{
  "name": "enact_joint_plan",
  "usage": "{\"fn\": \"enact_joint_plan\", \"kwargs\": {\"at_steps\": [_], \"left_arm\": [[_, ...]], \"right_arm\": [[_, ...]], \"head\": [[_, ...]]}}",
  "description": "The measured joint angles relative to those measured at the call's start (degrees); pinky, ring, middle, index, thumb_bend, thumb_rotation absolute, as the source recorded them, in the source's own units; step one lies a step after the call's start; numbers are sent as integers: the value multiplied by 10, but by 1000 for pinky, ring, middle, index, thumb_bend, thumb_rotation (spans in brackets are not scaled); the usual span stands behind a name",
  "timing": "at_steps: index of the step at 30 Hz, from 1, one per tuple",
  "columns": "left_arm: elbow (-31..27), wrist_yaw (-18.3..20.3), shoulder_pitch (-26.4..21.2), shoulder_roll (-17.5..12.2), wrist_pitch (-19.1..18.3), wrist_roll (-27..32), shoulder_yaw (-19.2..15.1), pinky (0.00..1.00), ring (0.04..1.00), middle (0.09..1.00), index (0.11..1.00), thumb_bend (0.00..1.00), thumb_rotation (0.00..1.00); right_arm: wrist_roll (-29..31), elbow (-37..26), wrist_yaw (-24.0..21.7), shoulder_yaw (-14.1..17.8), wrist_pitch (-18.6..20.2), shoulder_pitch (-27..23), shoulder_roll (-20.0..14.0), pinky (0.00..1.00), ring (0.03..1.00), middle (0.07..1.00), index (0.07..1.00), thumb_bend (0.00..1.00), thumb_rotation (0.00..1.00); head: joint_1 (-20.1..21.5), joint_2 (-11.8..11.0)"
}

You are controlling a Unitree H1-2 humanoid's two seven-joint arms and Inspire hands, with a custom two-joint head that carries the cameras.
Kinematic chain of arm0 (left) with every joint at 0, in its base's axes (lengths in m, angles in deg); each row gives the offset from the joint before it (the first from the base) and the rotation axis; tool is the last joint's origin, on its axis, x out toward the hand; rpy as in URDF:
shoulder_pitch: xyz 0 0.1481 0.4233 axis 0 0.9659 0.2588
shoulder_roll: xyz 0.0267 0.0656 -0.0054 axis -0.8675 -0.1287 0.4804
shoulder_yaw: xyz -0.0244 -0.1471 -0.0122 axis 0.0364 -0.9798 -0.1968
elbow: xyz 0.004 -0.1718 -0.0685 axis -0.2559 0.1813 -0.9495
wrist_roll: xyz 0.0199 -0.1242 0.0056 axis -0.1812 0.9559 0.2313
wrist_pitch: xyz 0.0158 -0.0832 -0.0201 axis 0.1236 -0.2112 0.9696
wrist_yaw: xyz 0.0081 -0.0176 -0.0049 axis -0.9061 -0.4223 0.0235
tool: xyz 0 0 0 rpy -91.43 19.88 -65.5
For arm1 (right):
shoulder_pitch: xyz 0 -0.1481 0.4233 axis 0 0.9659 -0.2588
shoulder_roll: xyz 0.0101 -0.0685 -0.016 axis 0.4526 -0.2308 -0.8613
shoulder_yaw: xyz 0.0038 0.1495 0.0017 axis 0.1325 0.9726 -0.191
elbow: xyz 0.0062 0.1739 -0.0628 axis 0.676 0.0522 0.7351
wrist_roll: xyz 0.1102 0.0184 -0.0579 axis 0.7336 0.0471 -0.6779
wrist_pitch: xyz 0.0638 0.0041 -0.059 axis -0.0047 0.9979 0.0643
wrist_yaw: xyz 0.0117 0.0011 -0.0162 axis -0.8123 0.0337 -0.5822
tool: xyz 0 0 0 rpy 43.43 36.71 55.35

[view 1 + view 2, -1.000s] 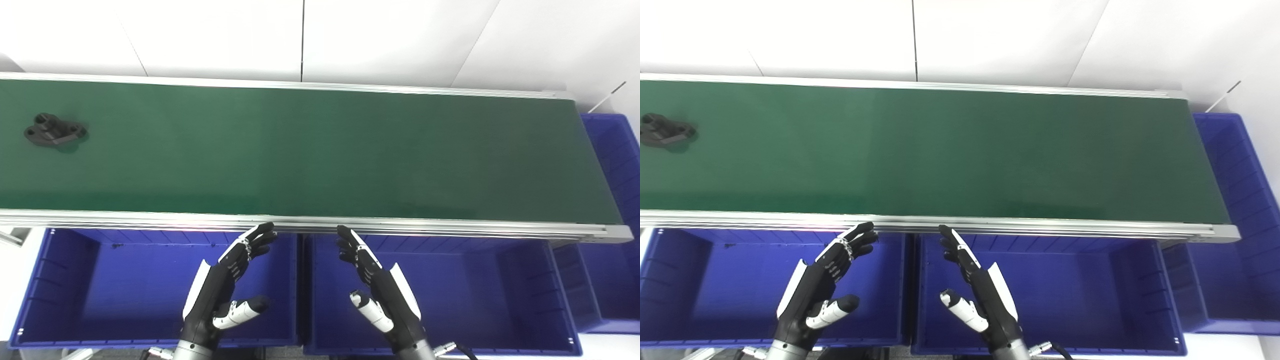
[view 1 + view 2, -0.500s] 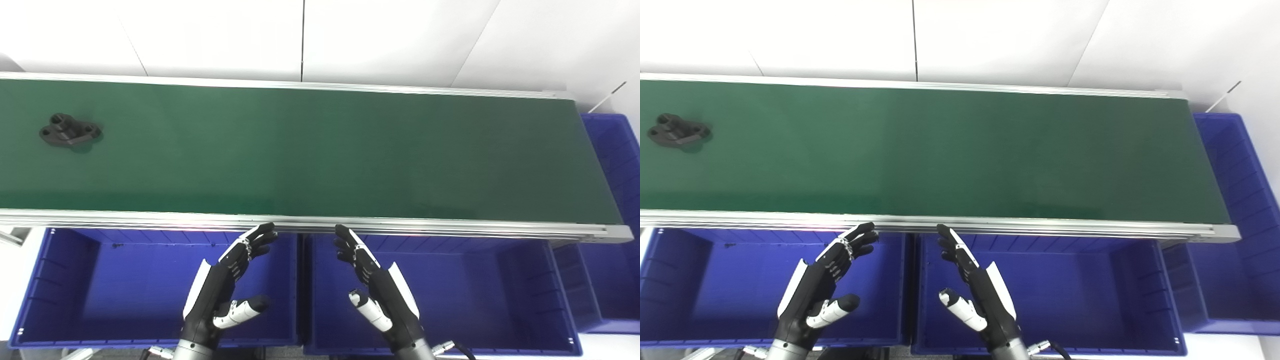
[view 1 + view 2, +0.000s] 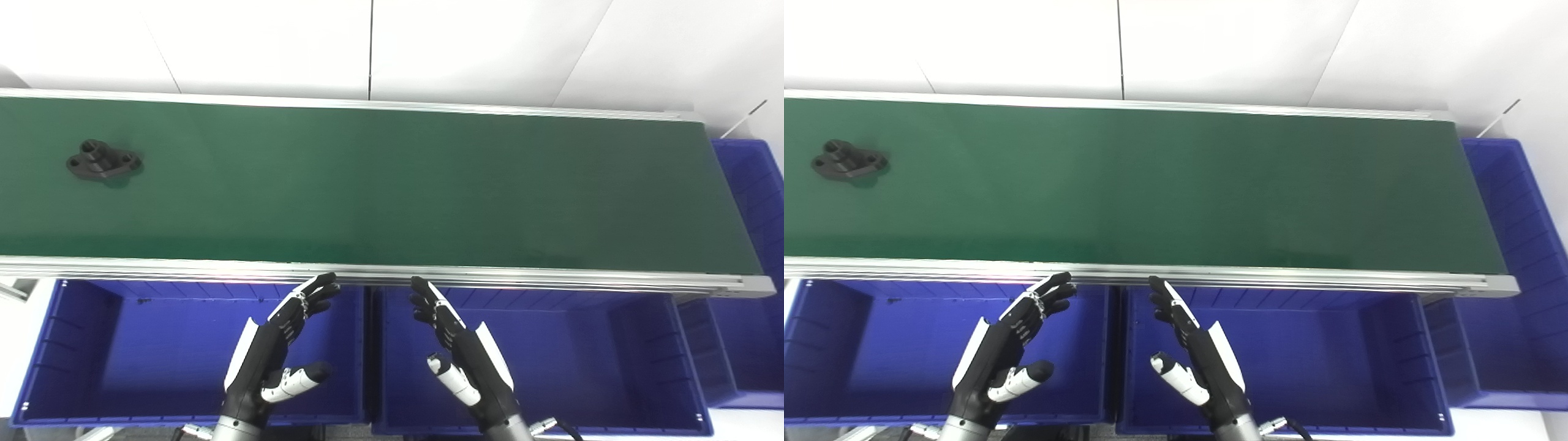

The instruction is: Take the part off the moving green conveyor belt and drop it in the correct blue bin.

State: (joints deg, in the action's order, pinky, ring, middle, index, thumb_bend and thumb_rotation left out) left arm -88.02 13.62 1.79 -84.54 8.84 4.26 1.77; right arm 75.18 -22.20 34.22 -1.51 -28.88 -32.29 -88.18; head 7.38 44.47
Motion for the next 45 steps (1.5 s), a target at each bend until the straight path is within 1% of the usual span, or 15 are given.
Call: {"fn": "enact_joint_plan", "kwargs": {"at_steps": [4, 6, 8, 9, 10, 12, 13, 14, 15, 16, 21, 29, 38, 42, 45], "left_arm": [[-3, 0, 0, 0, -3, 0, 0, 833, 852, 822, 835, 854, 704], [-3, 0, 0, 0, -3, 0, 0, 832, 852, 821, 833, 856, 705], [0, 0, 0, 1, -2, -1, 0, 822, 848, 821, 832, 869, 716], [7, 0, 0, 1, 1, -1, 0, 818, 847, 822, 834, 874, 722], [17, -1, -1, 2, 5, -2, 1, 816, 846, 823, 835, 879, 727], [37, -1, -4, 2, 12, -5, 2, 816, 845, 824, 833, 884, 725], [46, -1, -5, 3, 16, -5, 3, 803, 835, 816, 825, 892, 710], [56, -1, -8, 5, 19, -5, 4, 791, 825, 808, 816, 895, 697], [67, -2, -11, 6, 20, -6, 4, 789, 823, 806, 814, 896, 694], [76, -3, -15, 7, 20, -6, 4, 784, 818, 802, 809, 898, 688], [100, -10, -34, 21, 21, -8, 7, 742, 802, 793, 777, 890, 697], [104, -14, -41, 18, 22, -15, 9, 727, 796, 794, 779, 892, 694], [105, -14, -42, 19, 22, -13, 14, 738, 796, 788, 779, 898, 693], [105, -14, -42, 21, 22, -15, 16, 741, 797, 785, 775, 912, 705], [105, -15, -42, 22, 22, -18, 18, 749, 801, 790, 776, 888, 697]], "right_arm": [[0, 0, 0, 1, 0, 0, 0, 882, 930, 957, 951, 878, 928], [0, 0, 0, 1, 0, 0, 0, 885, 932, 959, 952, 874, 927], [2, 3, 0, 2, 0, 0, 0, 889, 932, 959, 949, 873, 918], [4, 9, -1, 3, -1, -1, 0, 887, 930, 957, 947, 875, 916], [9, 20, -1, 4, -2, -2, 0, 885, 928, 956, 946, 878, 917], [11, 43, -1, 8, -4, -6, -1, 877, 925, 953, 944, 886, 920], [12, 55, -1, 10, -8, -7, -1, 865, 917, 946, 939, 893, 917], [12, 66, -1, 12, -14, -9, -2, 859, 915, 945, 937, 890, 912], [14, 81, -1, 15, -24, -14, -4, 857, 914, 946, 936, 888, 911], [14, 90, -1, 17, -30, -19, -5, 852, 913, 946, 935, 886, 908], [20, 119, -1, 23, -59, -42, -7, 825, 903, 943, 927, 878, 892], [35, 117, -10, 22, -59, -44, -11, 843, 912, 942, 921, 865, 875], [60, 52, -22, 32, -57, -27, -14, 833, 899, 921, 940, 887, 868], [54, 25, -21, 42, -54, -14, -14, 786, 858, 889, 926, 894, 814], [34, 9, -15, 50, -56, -9, -14, 707, 799, 845, 889, 835, 752]], "head": [[-1, -1], [-6, -17], [-7, -23], [-16, -44], [-16, -44], [-30, -65], [-47, -89], [-54, -98], [-54, -98], [-60, -113], [-66, -131], [-91, -130], [-116, -120], [-127, -114], [-134, -113]]}}
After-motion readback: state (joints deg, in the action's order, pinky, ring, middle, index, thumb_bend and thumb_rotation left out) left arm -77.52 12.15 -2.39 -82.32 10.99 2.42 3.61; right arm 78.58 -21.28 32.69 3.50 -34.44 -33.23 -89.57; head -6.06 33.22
